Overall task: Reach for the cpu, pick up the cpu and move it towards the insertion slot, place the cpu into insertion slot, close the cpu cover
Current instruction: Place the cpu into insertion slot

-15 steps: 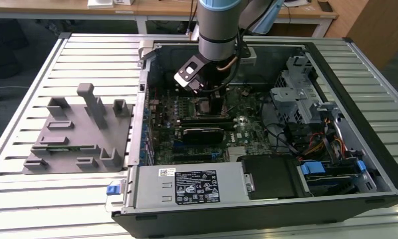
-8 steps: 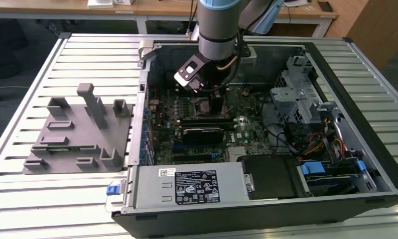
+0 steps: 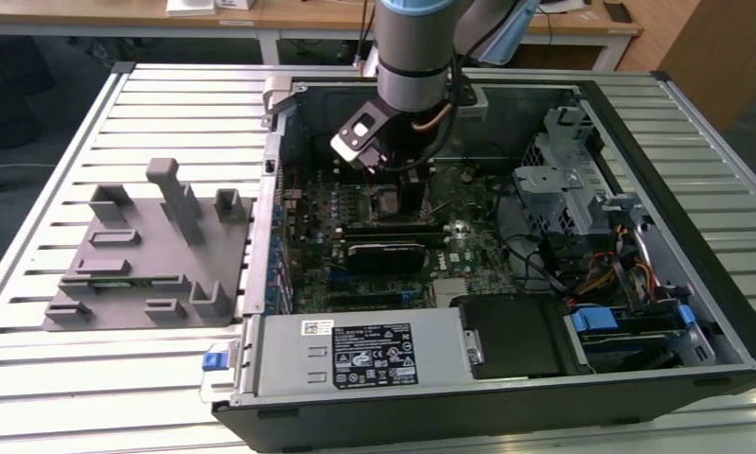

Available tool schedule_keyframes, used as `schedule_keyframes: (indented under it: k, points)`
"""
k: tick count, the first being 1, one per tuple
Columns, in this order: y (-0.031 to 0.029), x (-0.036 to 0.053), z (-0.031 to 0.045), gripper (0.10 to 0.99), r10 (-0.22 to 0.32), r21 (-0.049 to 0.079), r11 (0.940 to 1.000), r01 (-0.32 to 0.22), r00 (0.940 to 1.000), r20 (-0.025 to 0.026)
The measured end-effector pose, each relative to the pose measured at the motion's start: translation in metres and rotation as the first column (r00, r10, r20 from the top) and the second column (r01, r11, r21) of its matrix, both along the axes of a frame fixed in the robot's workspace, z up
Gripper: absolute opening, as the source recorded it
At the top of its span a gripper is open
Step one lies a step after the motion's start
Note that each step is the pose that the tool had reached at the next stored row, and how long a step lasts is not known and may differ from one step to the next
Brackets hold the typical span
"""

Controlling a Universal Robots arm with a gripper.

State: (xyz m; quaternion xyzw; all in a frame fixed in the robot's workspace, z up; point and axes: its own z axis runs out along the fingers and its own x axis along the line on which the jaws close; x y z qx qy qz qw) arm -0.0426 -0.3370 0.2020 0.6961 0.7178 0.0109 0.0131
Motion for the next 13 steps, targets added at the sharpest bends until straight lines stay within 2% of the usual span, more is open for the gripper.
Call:
schedule_keyframes:
  k: [13]
  points:
    - [0.0039, 0.0000, 0.0030, 0.804, 0.000, 0.004, 1.0000, 0.000, 1.0000, 0.0001]
